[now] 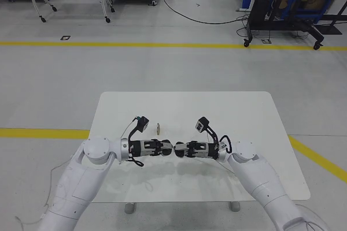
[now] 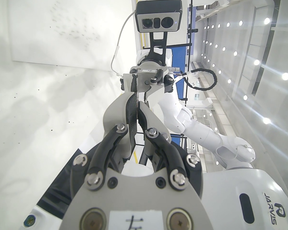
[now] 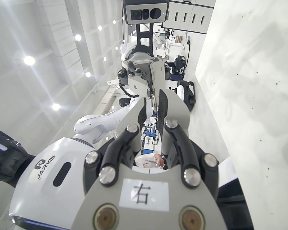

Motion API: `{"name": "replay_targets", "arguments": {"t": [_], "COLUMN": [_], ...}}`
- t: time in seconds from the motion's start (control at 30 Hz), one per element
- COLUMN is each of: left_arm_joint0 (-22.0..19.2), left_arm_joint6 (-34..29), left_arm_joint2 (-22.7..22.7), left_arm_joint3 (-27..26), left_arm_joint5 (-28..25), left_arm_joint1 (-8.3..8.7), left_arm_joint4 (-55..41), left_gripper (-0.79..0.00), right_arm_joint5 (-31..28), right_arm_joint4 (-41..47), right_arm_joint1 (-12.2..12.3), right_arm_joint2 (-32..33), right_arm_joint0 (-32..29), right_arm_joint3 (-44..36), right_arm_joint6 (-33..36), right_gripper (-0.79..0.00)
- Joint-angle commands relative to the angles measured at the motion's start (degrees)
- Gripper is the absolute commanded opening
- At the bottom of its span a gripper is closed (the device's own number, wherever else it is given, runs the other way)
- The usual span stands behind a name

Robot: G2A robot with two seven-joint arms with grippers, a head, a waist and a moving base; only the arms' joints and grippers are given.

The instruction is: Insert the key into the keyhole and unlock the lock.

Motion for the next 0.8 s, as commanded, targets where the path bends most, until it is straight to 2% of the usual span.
{"name": "replay_targets", "arguments": {"t": [0.0,0.2,0.23,0.27,0.3,0.43,0.57,0.67,0.77], "left_arm_joint0": [-0.02,0.09,0.08,0.06,0.06,0.29,1.34,2.96,5.45], "left_arm_joint6": [0.04,1.21,1.35,1.63,1.93,4.81,11.49,17.55,29.30], "left_arm_joint2": [0.08,0.39,0.53,0.61,0.66,0.08,-0.64,-0.56,-1.00], "left_arm_joint3": [0.00,-0.38,-0.45,-0.50,-0.57,-1.00,-3.20,-6.08,-9.59], "left_arm_joint5": [-0.13,-0.37,-0.36,-0.38,-0.35,-1.19,-3.26,-5.28,-7.31], "left_arm_joint1": [0.06,0.23,0.26,0.28,0.31,0.39,0.79,1.06,1.28], "left_arm_joint4": [-0.03,0.49,0.72,0.96,1.12,1.11,8.30,15.82,27.26], "left_gripper": [-0.785,-0.785,-0.702,-0.394,0.000,0.000,0.000,0.000,0.000], "right_arm_joint5": [-0.02,-0.28,-0.35,-0.46,-0.56,-1.47,-3.45,-5.62,-7.15], "right_arm_joint4": [0.18,0.68,0.80,0.98,1.18,1.55,2.33,2.88,1.50], "right_arm_joint1": [0.02,0.13,0.16,0.19,0.23,0.53,1.38,2.39,3.40], "right_arm_joint2": [-0.07,-0.23,-0.19,-0.14,-0.04,1.01,4.68,9.16,13.85], "right_arm_joint0": [0.01,0.09,0.08,0.05,0.02,-0.21,-1.15,-2.96,-5.72], "right_arm_joint3": [0.00,0.00,0.00,-0.05,-0.05,-0.11,-0.44,-1.54,-3.97], "right_arm_joint6": [-0.01,-0.02,0.01,0.07,0.07,-0.96,-3.26,-5.94,-11.57], "right_gripper": [-0.785,-0.785,-0.785,-0.785,-0.785,-0.785,-0.785,-0.785,-0.785]}}
